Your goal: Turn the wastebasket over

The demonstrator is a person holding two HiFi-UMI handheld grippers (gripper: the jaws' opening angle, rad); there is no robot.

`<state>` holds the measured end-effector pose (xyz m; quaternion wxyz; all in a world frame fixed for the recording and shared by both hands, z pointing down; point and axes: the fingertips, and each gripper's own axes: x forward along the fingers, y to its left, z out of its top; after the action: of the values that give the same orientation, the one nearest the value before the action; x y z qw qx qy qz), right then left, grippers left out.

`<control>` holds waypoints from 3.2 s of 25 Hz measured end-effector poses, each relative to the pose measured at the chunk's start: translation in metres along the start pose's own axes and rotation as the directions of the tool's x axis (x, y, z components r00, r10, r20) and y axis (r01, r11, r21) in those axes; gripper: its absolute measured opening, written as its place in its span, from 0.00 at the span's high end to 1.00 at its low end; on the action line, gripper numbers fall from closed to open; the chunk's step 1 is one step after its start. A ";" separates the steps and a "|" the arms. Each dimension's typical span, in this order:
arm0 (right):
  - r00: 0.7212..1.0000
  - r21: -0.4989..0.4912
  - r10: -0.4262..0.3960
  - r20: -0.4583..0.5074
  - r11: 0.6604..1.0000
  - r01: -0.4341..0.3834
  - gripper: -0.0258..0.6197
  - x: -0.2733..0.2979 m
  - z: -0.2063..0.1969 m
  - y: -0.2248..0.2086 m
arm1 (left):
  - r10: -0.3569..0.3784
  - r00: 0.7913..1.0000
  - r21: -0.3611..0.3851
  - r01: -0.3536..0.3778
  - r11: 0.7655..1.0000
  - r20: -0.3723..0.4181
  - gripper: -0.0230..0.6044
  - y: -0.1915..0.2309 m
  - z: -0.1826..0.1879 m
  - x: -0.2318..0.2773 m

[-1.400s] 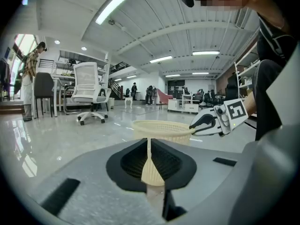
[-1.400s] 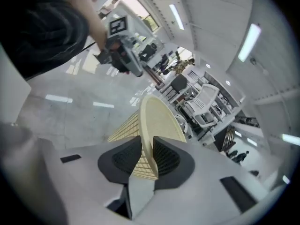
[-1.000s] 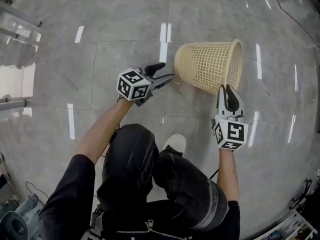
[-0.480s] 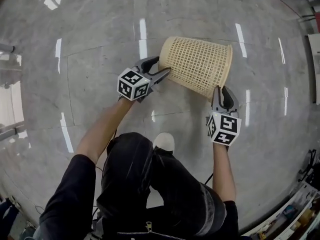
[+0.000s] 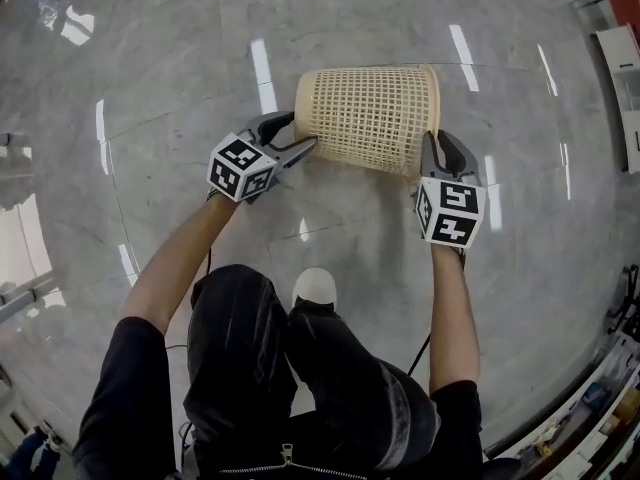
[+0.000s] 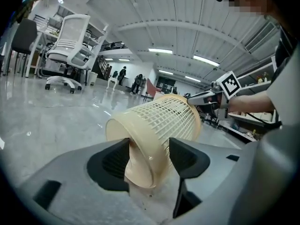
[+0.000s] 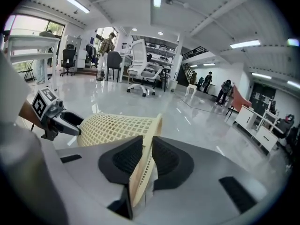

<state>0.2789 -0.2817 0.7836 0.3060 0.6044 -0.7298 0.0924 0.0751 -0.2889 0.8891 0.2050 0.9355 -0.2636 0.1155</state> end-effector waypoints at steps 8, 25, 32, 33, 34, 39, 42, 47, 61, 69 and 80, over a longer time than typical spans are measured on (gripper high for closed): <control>0.999 0.142 0.043 0.033 0.989 -0.047 0.87 0.004 0.006 0.001 | 0.037 0.998 -0.015 -0.036 0.999 0.055 0.56 0.011 0.015 -0.002; 0.949 0.282 0.308 0.069 0.906 -0.315 0.84 0.042 0.015 0.158 | 0.227 0.949 0.180 -0.268 0.947 0.220 0.62 0.063 0.144 -0.175; 0.966 0.198 0.241 -0.093 0.955 -0.219 0.83 0.053 -0.037 0.139 | 0.144 0.970 0.246 -0.192 0.950 0.198 0.66 0.014 0.145 -0.145; 0.970 0.154 0.212 -0.117 0.969 -0.193 0.83 0.053 -0.044 0.133 | 0.127 0.972 0.224 -0.171 0.960 0.198 0.66 0.007 0.144 -0.139; 0.975 0.104 0.177 -0.134 0.981 -0.164 0.83 0.051 -0.050 0.125 | 0.111 0.974 0.203 -0.151 0.967 0.198 0.66 0.001 0.143 -0.133; 0.978 0.020 0.084 -0.191 0.996 -0.082 0.83 0.039 -0.076 0.093 | 0.024 0.977 0.183 -0.064 0.981 0.212 0.66 -0.033 0.147 -0.098; 0.983 0.066 0.066 -0.172 0.996 -0.055 0.83 0.029 -0.080 0.077 | -0.024 0.974 0.184 -0.019 0.983 0.224 0.66 -0.052 0.157 -0.079; 0.996 0.150 0.061 -0.070 0.987 -0.050 0.88 0.008 -0.045 0.061 | -0.073 0.967 0.141 0.039 0.989 0.243 0.70 -0.074 0.164 -0.051; 0.994 0.231 0.028 -0.109 0.973 -0.002 0.94 -0.019 -0.034 0.032 | 0.005 0.993 0.267 -0.037 0.963 0.119 0.96 -0.092 0.136 -0.015; 1.000 0.166 0.023 -0.007 0.986 -0.021 0.94 -0.047 0.022 0.023 | 0.090 0.989 0.208 -0.113 0.972 0.118 0.96 -0.080 0.142 -0.029; 0.982 0.112 0.143 0.126 0.981 -0.158 0.94 -0.175 0.228 0.051 | 0.135 0.984 0.136 -0.150 0.979 0.116 0.96 -0.135 0.299 -0.158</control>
<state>0.1686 -0.2396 0.5162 0.2175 0.5692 -0.7832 0.1240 0.0484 -0.2466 0.5286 0.1138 0.9313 -0.3316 0.0987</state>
